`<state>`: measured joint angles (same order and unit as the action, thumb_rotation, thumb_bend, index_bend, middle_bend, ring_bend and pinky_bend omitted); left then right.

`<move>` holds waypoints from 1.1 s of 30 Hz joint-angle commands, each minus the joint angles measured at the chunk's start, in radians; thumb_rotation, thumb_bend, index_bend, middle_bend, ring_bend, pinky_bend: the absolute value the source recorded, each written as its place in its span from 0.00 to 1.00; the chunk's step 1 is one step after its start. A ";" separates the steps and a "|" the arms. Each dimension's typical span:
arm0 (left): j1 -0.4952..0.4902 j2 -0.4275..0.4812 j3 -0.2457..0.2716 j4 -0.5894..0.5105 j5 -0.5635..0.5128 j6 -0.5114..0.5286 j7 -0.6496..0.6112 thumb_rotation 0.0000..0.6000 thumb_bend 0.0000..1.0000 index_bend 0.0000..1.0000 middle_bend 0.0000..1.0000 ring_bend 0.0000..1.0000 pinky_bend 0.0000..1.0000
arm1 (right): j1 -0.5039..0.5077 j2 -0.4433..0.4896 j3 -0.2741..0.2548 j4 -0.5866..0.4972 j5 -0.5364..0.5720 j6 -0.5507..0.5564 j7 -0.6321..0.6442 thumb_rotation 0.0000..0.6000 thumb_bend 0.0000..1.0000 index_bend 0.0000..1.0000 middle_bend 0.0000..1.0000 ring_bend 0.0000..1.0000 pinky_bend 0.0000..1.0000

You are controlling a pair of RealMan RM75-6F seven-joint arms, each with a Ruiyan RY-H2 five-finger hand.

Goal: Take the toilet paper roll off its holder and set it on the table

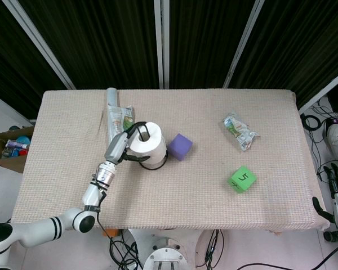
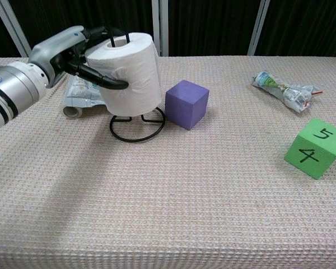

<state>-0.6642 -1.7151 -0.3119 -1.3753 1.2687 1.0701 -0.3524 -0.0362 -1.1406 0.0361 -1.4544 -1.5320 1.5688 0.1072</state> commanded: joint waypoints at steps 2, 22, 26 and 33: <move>0.005 0.095 -0.072 -0.147 -0.011 0.037 0.020 1.00 0.18 0.18 0.42 0.30 0.25 | 0.000 0.002 0.000 -0.005 -0.004 0.003 0.003 1.00 0.30 0.00 0.00 0.00 0.00; 0.280 0.549 -0.022 -0.608 0.134 0.238 0.160 1.00 0.17 0.19 0.41 0.30 0.25 | 0.003 -0.021 -0.005 0.021 -0.009 -0.005 0.016 1.00 0.30 0.00 0.00 0.00 0.00; 0.336 0.478 0.132 -0.443 0.270 0.275 0.124 1.00 0.17 0.20 0.41 0.30 0.25 | 0.005 -0.023 -0.007 0.017 -0.013 -0.006 0.004 1.00 0.30 0.00 0.00 0.00 0.00; 0.367 0.292 0.280 -0.157 0.336 0.258 0.086 1.00 0.17 0.17 0.41 0.30 0.25 | 0.007 -0.027 -0.008 0.011 -0.004 -0.018 -0.015 1.00 0.30 0.00 0.00 0.00 0.00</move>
<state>-0.3301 -1.3281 -0.1037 -1.6523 1.5543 1.3251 -0.2396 -0.0293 -1.1670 0.0280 -1.4431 -1.5368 1.5514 0.0934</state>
